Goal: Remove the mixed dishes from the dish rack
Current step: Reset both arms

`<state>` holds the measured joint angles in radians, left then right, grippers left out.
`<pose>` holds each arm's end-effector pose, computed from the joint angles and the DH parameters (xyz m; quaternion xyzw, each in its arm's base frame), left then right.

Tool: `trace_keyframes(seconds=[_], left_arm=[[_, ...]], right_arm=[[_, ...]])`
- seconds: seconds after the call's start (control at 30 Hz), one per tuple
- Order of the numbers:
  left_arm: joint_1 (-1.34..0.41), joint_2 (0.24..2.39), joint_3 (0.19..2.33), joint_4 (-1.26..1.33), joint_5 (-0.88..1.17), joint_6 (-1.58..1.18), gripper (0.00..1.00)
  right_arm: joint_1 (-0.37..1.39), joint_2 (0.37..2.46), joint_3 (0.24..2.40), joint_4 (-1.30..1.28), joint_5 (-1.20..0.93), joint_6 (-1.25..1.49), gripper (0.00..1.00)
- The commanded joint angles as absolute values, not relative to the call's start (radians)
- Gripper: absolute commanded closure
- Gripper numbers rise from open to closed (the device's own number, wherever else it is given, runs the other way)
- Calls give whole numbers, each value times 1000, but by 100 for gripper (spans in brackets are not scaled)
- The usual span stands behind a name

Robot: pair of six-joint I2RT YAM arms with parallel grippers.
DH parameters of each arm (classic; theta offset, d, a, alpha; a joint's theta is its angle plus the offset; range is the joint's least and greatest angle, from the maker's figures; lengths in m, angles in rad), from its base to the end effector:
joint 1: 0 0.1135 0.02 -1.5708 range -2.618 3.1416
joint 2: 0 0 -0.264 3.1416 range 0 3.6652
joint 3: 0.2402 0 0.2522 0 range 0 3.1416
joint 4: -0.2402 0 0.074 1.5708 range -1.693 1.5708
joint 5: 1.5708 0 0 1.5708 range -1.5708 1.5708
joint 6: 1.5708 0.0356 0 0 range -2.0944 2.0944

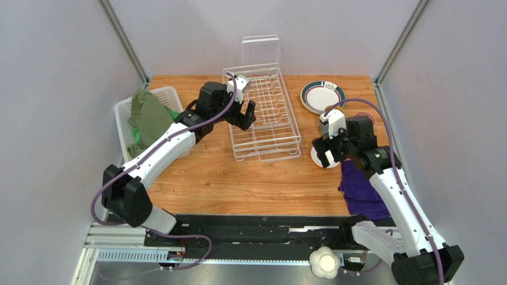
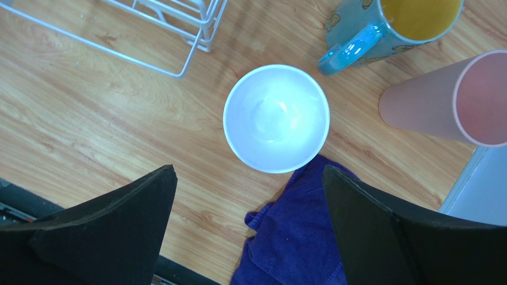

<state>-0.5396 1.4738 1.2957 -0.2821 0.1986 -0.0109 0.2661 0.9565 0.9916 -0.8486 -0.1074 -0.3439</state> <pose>0.2913 -0.1826 0.3435 0.2714 0.8025 -0.2237 0.4820 0.1781 0.0525 0.3183 -0.2975 0.8790 0.0355 0.3708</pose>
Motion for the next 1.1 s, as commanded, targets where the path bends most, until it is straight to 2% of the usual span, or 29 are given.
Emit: trace_keyframes(seconds=[0.0, 0.17, 0.6, 0.83, 1.07], left_arm=[[-534, 1430, 1315, -250, 146, -51, 1], [-519, 1419, 1315, -250, 126, -83, 1], [-515, 1382, 1289, -259, 175, -51, 1], [-515, 1388, 1302, -301, 218, -3, 1], [-515, 1411, 1325, -330, 253, -2, 1]], right_arm=[[267, 972, 1006, -732, -37, -267, 0], [265, 988, 1000, -678, -2, -226, 0], [265, 986, 1020, -775, -43, -296, 0], [265, 989, 1080, -955, -190, -454, 0], [265, 999, 1089, -1022, -291, -497, 0]])
